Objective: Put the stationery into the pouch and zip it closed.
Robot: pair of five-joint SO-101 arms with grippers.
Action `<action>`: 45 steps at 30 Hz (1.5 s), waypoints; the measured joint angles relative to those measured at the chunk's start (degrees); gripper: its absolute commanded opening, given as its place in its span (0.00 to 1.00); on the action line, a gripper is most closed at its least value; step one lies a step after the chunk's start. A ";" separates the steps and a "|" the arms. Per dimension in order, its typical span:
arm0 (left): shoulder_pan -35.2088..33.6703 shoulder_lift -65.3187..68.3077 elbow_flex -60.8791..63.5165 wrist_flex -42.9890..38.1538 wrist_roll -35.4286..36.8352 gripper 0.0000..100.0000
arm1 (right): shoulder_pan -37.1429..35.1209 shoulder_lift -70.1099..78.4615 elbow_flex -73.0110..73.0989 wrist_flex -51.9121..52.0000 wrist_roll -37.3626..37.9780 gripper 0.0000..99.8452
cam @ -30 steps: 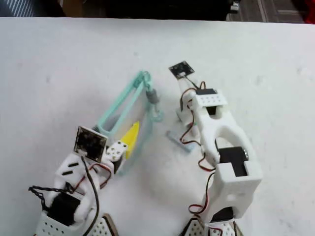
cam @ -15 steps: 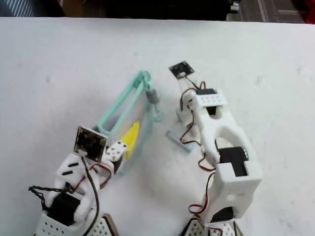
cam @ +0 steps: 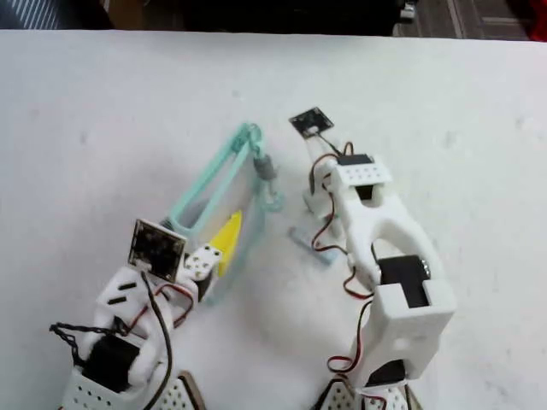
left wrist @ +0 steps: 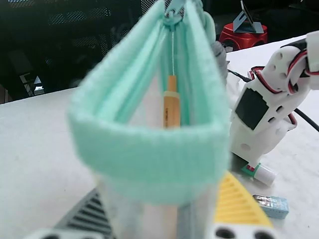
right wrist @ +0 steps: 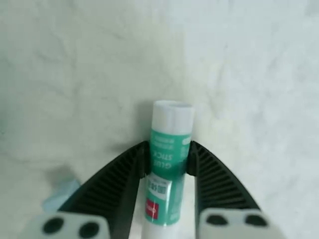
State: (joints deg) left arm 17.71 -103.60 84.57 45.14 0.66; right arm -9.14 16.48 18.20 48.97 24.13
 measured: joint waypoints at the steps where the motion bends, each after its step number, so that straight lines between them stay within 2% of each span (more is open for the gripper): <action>1: 0.00 0.00 0.00 0.00 0.00 0.19 | 0.00 -0.35 0.62 -0.53 0.00 0.10; 7: 0.00 0.00 0.00 0.00 0.00 0.19 | 0.00 -4.31 6.42 -4.84 0.00 0.17; 29: 0.00 0.00 0.00 0.00 0.00 0.19 | 0.44 -5.63 8.35 -6.51 0.00 0.16; 36: 0.00 0.00 0.00 0.00 0.00 0.19 | 0.44 -5.63 8.35 -6.59 0.00 0.08; 45: 0.00 0.00 0.00 0.00 0.00 0.19 | 0.70 -5.63 8.35 -7.21 0.00 0.07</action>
State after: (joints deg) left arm 17.71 -103.60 84.57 45.14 0.66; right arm -8.44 10.86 26.55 41.76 24.13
